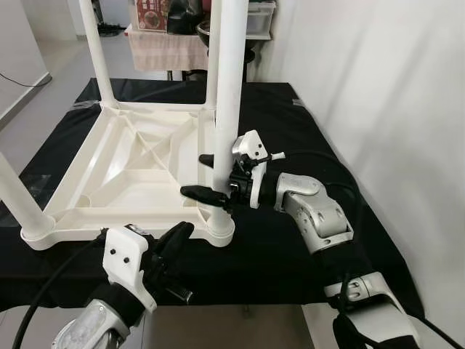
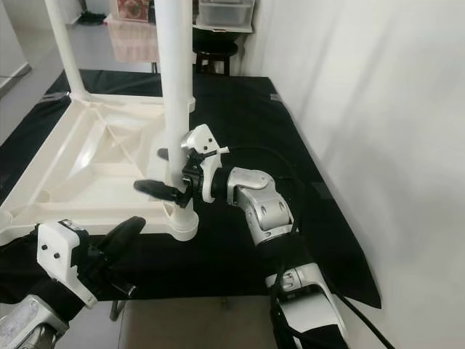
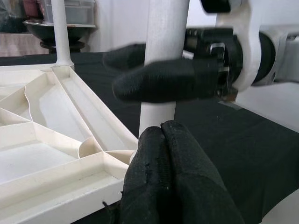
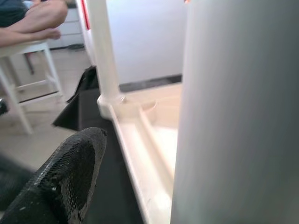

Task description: Building children table

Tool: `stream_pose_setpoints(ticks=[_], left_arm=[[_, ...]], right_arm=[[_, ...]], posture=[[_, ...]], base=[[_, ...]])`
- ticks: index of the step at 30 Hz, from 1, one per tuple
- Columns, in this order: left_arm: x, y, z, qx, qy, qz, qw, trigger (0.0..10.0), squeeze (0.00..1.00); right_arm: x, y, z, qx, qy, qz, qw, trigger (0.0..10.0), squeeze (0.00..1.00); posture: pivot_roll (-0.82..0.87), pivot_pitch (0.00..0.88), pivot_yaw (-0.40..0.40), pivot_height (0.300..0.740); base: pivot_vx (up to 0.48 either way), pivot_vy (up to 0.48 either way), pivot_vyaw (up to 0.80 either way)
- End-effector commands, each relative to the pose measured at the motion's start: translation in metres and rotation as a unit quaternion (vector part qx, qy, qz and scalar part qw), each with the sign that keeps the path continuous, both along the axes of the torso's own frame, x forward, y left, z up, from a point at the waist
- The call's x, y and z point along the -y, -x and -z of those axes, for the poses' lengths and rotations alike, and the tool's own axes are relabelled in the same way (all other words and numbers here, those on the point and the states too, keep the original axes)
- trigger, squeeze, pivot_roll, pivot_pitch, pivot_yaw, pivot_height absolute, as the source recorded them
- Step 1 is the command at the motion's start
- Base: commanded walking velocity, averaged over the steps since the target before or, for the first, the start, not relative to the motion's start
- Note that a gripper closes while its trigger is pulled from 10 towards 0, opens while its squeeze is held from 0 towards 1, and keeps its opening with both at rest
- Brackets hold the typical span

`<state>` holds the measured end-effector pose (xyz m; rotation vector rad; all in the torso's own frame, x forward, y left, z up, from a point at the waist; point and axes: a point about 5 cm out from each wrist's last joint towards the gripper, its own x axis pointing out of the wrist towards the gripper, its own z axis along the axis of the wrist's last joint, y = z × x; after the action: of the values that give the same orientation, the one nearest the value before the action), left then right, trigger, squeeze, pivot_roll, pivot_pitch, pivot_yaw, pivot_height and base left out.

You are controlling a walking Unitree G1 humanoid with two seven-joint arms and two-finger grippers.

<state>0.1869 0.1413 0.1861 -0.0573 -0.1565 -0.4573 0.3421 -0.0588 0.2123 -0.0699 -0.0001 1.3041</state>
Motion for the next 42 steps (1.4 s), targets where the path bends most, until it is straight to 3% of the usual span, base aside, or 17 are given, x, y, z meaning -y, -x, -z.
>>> stream_pose_setpoints(ticks=[1,7,8,9,19,21,25,26,29,30,31,32,34,36,40,41,42], left_arm=[[0.001,0.002,0.002,-0.005,0.002,0.002,1.0,10.0,0.0],[0.001,0.003,0.002,-0.007,0.001,0.001,1.0,10.0,0.0],[0.001,0.004,0.002,-0.008,0.0,0.001,1.0,10.0,0.0],[0.001,0.004,0.002,-0.008,0.0,0.001,1.0,10.0,0.0],[0.001,0.004,0.001,-0.009,0.001,0.001,1.0,10.0,0.0],[0.0,0.004,0.001,-0.009,0.002,0.002,1.0,10.0,0.0],[0.0,0.004,0.001,-0.008,0.002,0.002,1.0,10.0,0.0],[0.0,0.004,0.001,-0.008,0.002,0.002,1.0,10.0,0.0],[-0.001,0.004,0.001,-0.008,0.001,0.002,1.0,10.0,0.0],[-0.002,0.004,0.0,-0.007,0.001,0.002,1.0,10.0,0.0],[-0.002,0.004,0.0,-0.007,0.001,0.002,1.0,10.0,0.0],[-0.003,0.004,0.0,-0.007,0.0,0.001,1.0,10.0,0.0],[-0.004,0.004,0.0,-0.007,-0.001,0.001,1.0,10.0,0.0],[-0.005,0.003,0.001,-0.008,-0.002,0.0,1.0,10.0,0.0],[-0.004,0.001,0.002,-0.009,-0.002,0.003,1.0,10.0,0.0],[-0.003,0.001,0.002,-0.009,-0.002,0.005,1.0,10.0,0.0],[-0.003,0.001,0.002,-0.009,-0.002,0.004,1.0,10.0,0.0]], right_arm=[[-0.004,-0.002,-0.002,0.004,0.013,-0.03,0.999,10.0,0.0],[-0.002,-0.008,-0.003,-0.025,0.025,-0.095,0.995,10.0,0.0],[-0.001,-0.009,0.0,-0.038,0.025,-0.113,0.993,3.6,0.0],[0.0,-0.009,0.001,-0.041,0.023,-0.113,0.992,0.0,0.0],[0.013,-0.016,0.003,-0.033,0.01,-0.078,0.996,0.0,0.0],[0.028,-0.02,0.002,-0.02,-0.004,-0.003,1.0,0.0,0.0],[0.032,-0.018,0.008,-0.023,-0.001,0.042,0.999,0.0,0.0],[0.03,-0.011,0.02,-0.031,0.009,0.096,0.995,0.0,0.0],[0.029,-0.005,0.028,-0.036,0.015,0.136,0.99,0.0,0.0],[0.025,0.0,0.038,-0.033,0.011,0.262,0.964,0.0,0.0],[0.025,0.0,0.038,-0.033,0.011,0.262,0.964,0.0,0.0],[0.017,0.017,0.052,-0.059,0.002,0.334,0.941,0.0,0.0],[0.005,0.033,0.063,-0.059,0.017,0.355,0.933,0.0,0.0],[-0.002,0.037,0.063,-0.05,0.006,0.368,0.928,0.0,0.0],[-0.009,0.031,0.062,-0.033,0.01,0.351,0.936,0.0,0.0],[-0.008,0.024,0.062,-0.03,0.014,0.354,0.935,10.0,0.0],[-0.008,0.023,0.061,-0.03,0.015,0.354,0.934,10.0,0.0]], posture=[[0.05,0.076,-0.093,0.74],[0.06,0.083,-0.092,0.74],[0.07,0.085,-0.091,0.74],[0.07,0.085,-0.091,0.74],[0.06,0.087,-0.088,0.74],[0.05,0.088,-0.082,0.74],[0.05,0.093,-0.084,0.74],[0.05,0.096,-0.089,0.74],[0.05,0.096,-0.089,0.74],[0.05,0.104,-0.088,0.74],[0.05,0.104,-0.088,0.74],[0.05,0.107,-0.083,0.74],[0.06,0.1,-0.074,0.74],[0.06,0.086,-0.062,0.74],[0.06,0.079,-0.076,0.74],[0.07,0.073,-0.078,0.74],[0.07,0.073,-0.078,0.74]], base=[[0.0,0.0,0.0],[0.0,0.0,0.0],[0.0,0.0,0.0],[0.0,0.0,0.0],[0.0,0.0,0.0],[0.0,0.0,0.0],[0.0,0.0,0.0],[0.0,0.0,0.0],[0.0,0.0,0.0],[0.0,0.0,0.0],[0.0,0.0,0.0],[0.0,0.0,0.0],[0.0,0.0,0.0],[0.0,0.0,0.0],[0.0,0.0,0.0],[0.0,0.0,0.0],[0.0,0.0,0.0]])
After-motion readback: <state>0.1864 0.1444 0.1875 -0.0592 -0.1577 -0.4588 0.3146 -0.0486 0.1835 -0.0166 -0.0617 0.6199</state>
